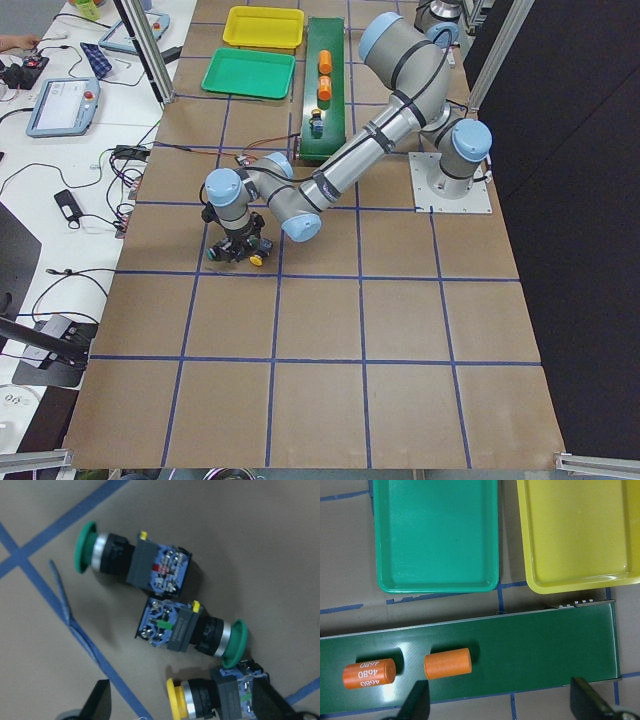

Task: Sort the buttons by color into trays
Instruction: 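Return the left gripper to the buttons and grasp another yellow-capped button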

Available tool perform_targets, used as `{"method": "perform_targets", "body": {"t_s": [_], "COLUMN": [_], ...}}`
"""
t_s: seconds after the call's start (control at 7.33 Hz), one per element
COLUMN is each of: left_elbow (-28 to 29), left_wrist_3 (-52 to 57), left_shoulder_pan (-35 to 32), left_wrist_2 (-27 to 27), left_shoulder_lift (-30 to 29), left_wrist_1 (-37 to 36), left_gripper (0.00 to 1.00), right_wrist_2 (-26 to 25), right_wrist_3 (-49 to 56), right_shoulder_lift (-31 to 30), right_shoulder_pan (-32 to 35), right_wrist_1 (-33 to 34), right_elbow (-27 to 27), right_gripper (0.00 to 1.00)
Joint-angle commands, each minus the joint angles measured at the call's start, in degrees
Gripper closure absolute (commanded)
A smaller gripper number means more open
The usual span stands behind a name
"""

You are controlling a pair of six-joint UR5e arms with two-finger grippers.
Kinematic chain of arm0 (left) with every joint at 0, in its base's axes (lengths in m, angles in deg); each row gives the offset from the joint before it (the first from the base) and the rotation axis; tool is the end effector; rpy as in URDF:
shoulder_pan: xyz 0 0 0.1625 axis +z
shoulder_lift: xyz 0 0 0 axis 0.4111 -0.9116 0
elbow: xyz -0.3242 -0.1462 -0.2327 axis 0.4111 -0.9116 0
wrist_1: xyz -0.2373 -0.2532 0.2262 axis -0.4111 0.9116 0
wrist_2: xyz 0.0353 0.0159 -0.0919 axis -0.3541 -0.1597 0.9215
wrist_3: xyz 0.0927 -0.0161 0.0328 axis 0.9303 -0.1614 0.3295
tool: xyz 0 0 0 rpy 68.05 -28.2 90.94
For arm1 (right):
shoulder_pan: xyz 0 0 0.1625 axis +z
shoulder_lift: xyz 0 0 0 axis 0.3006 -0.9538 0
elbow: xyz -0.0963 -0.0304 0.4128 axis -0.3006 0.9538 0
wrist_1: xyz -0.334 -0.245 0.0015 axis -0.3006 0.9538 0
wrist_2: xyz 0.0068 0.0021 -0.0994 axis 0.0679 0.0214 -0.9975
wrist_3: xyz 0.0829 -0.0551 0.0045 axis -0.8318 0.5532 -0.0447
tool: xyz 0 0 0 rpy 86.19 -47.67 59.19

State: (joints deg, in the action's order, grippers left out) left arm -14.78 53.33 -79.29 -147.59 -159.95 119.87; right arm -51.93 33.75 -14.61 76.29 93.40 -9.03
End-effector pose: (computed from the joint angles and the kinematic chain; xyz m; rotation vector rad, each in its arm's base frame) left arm 0.2863 -0.6428 0.2046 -0.9564 -2.9622 -0.0191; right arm 0.1639 -0.4818 0.5363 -0.1930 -3.1283 0.1360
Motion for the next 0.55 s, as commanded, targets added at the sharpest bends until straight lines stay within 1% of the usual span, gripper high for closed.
{"method": "perform_targets", "body": {"t_s": [0.0,0.27,0.41], "left_elbow": [-2.4,-3.2,-4.5], "left_wrist_3": [0.5,0.5,0.1], "left_shoulder_pan": [1.7,2.4,2.4], "left_wrist_2": [1.5,1.9,1.9], "left_shoulder_lift": [0.3,-0.9,-0.3], "left_wrist_1": [-0.4,0.1,0.0], "left_gripper": [0.00,0.00,0.00], "right_wrist_2": [0.0,0.0,0.0], "right_wrist_3": [0.0,0.0,0.0], "right_shoulder_lift": [0.0,0.0,0.0], "right_shoulder_pan": [0.0,0.0,0.0], "right_wrist_1": [0.0,0.0,-0.1], "right_elbow": [0.1,0.0,0.0], "right_gripper": [0.00,0.00,0.00]}}
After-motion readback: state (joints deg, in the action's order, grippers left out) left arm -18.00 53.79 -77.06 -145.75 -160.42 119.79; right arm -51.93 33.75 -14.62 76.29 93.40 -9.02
